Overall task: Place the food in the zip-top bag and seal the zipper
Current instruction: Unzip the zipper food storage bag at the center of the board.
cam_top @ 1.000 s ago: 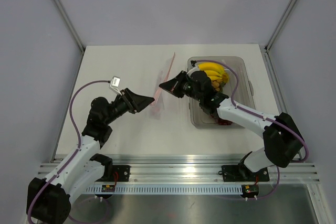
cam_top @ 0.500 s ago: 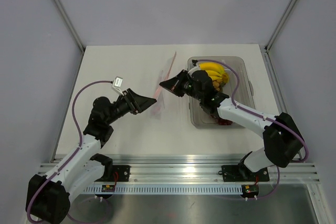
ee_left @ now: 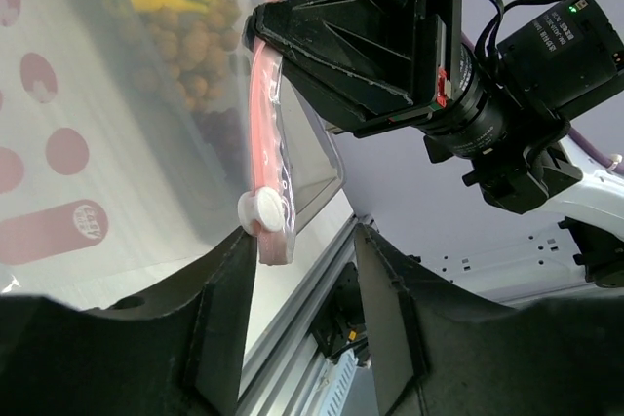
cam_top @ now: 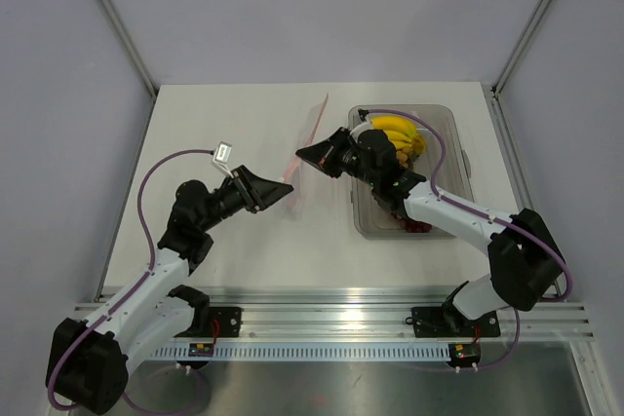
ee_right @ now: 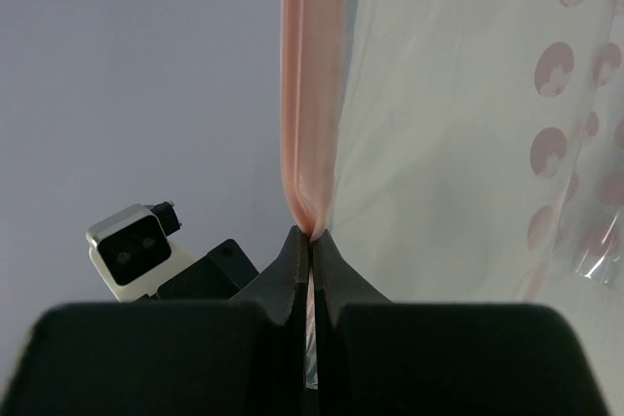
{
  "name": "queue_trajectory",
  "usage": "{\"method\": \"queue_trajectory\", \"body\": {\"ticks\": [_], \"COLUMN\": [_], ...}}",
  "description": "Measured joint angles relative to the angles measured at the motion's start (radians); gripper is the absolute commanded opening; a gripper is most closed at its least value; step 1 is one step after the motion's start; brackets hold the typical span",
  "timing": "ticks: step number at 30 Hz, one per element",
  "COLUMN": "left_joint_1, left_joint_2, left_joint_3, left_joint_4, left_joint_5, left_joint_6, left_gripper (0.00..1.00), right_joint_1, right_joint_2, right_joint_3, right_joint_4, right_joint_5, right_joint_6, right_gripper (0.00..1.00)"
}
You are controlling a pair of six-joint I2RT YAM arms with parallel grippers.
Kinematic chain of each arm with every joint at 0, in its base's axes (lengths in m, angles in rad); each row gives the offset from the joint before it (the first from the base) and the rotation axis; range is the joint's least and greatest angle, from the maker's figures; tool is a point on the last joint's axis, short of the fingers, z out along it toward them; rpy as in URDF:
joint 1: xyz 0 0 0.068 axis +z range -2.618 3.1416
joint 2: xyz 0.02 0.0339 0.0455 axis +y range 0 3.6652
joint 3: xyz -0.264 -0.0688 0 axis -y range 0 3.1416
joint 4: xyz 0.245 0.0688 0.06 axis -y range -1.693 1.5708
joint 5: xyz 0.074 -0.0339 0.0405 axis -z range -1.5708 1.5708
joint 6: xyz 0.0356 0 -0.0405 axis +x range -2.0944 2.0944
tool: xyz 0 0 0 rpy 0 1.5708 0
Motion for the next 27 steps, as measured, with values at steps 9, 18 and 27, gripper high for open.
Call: {"method": "queue_trajectory", "body": {"ticks": [9,18,27], "left_joint_1": [-0.006,0.015,0.097], "left_joint_2": [0.000,0.006,0.006], "left_joint_3": [0.008,0.253,0.447], "left_joint_4": [-0.041,-0.401,-0.646], "left_joint_5": [-0.016,-0.041,-0.005], "left_joint_6": [0.026,0.338,0.749], "left_gripper": [0.00,0.00,0.00], "right_joint_1": [-0.002,-0.005,-0.006], "right_joint_2": [0.000,-0.048,-0.271], "right_joint_3": [-0.001,-0.002,0.172], "right_joint_4": [0.005,-0.118,-0.555], "right_joint_5": [-0.012,-0.023,-0.028], "right_joint_6": [0.006,-0.086,-0.502], "right_gripper": [0.07,0.74,0.77]}}
